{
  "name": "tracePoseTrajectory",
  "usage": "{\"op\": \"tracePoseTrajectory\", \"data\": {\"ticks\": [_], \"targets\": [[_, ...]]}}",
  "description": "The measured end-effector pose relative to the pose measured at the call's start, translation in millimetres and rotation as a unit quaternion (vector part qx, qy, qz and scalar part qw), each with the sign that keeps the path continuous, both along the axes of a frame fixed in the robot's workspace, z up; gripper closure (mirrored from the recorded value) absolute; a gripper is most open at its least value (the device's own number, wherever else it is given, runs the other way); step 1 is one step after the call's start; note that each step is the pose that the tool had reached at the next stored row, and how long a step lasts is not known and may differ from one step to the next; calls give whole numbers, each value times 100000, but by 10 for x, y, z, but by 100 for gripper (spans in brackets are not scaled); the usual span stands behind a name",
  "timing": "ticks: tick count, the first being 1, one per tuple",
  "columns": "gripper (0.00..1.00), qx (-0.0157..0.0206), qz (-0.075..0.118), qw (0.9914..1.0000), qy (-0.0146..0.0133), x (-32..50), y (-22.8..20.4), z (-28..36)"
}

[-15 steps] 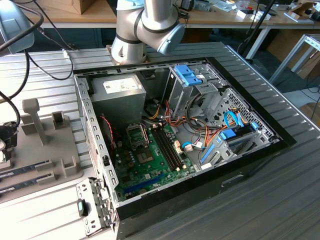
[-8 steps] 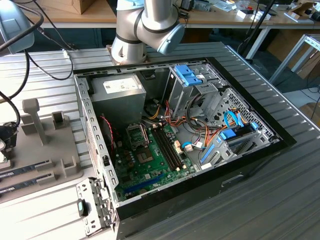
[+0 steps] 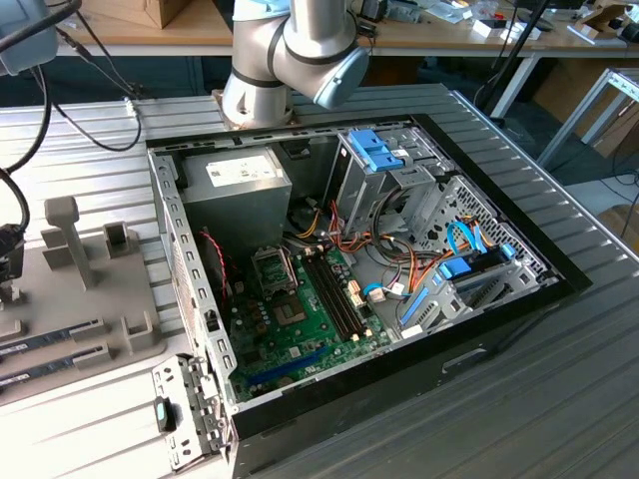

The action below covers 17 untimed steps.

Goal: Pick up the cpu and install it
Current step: 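Pick up the cpu and move it towards the insertion slot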

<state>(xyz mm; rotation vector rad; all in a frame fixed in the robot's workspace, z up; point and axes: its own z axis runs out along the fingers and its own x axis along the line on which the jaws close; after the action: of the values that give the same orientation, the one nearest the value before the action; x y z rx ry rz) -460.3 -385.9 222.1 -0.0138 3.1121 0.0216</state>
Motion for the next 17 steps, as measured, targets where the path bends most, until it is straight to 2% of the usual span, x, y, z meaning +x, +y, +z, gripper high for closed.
{"op": "tracePoseTrajectory", "data": {"ticks": [17], "targets": [[53, 93, 1, 100000, -5, 0, 0, 141]]}}
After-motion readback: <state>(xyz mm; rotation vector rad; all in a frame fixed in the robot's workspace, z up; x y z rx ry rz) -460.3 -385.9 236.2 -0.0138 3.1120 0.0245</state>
